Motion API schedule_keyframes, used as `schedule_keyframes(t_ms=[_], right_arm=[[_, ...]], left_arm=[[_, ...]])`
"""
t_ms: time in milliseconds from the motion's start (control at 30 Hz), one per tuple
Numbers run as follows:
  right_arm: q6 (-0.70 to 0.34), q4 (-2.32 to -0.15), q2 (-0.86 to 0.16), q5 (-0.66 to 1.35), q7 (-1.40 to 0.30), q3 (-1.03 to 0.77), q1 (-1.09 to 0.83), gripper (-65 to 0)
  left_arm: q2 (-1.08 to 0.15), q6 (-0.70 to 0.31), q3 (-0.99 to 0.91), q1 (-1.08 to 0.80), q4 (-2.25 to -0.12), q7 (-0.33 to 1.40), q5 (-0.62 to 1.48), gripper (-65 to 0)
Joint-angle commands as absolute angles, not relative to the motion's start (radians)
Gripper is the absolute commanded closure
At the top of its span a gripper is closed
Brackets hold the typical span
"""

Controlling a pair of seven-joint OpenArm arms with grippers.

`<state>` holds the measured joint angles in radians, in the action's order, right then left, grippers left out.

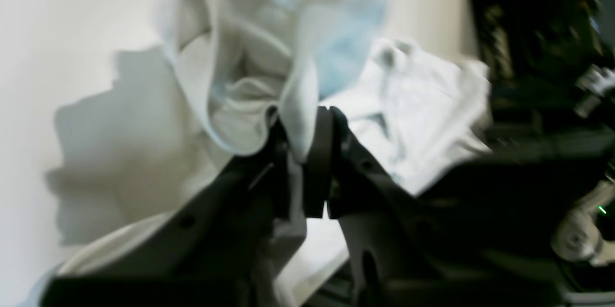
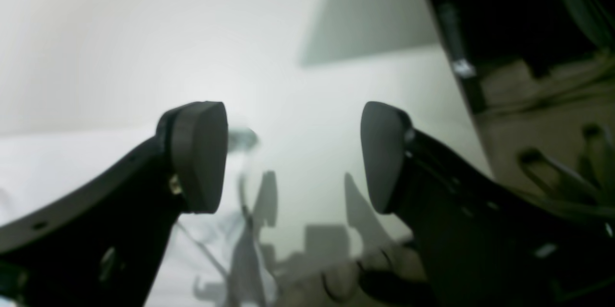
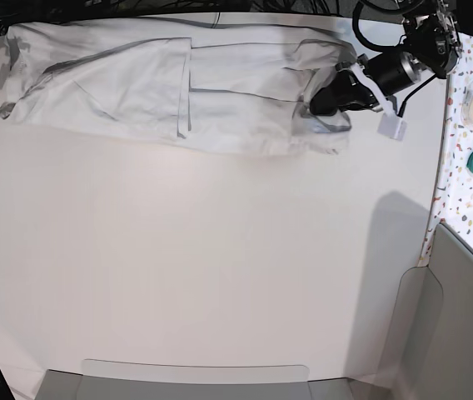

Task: Layout the t-shirt on the table in an organized manner, then fold the t-shirt properly
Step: 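Grasp the shirt end with the left gripper and lift it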

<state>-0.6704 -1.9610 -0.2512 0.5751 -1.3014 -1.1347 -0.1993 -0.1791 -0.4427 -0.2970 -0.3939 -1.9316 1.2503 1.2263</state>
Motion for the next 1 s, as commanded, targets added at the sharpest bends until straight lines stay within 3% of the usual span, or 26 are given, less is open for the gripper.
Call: schedule_keyframes(t_ms=[0, 733, 967], right_arm=[[-0.671, -1.974, -0.269, 0.565, -1.280, -1.141, -0.205, -42.5], [-0.671, -1.771, -0.268, 0.522, -1.280, -1.141, -0.248, -42.5], [-0.673, -1.773, -0.268, 0.527, -1.280, -1.135, -0.248, -42.5]], left_arm=[[-0.185, -0.450, -0.271, -0.367, -1.951, 1.234, 1.257, 0.0], [-0.179, -0.444, 0.170, -0.068, -1.942, 1.225, 1.244, 0.0], [-0.162, -0.444, 0.292, -0.007, -1.797, 1.165, 1.241, 0.0]])
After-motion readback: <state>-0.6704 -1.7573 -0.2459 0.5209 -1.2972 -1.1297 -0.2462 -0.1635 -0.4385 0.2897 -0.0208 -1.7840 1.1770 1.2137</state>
